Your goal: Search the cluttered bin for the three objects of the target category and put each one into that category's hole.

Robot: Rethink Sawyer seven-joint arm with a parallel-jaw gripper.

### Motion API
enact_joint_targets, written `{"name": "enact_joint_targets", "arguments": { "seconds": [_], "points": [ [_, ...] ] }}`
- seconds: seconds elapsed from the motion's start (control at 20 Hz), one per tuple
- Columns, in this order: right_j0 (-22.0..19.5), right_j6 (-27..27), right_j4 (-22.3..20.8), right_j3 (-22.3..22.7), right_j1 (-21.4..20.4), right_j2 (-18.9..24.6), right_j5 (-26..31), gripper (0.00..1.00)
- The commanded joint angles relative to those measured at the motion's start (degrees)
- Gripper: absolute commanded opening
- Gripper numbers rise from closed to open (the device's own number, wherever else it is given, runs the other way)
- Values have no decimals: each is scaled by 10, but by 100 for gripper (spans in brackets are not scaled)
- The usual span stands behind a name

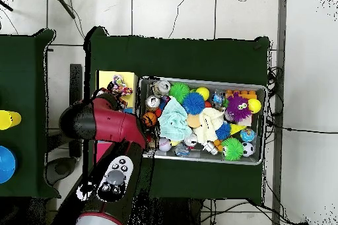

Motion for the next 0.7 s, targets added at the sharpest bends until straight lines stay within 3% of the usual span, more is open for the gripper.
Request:
{"name": "enact_joint_targets", "arguments": {
  "seconds": [0.05,0.7],
  "points": [
    [-24,35,-42,49,8,22,131,0],
    [-37,32,-52,46,-1,31,149,0]
  ]
}}
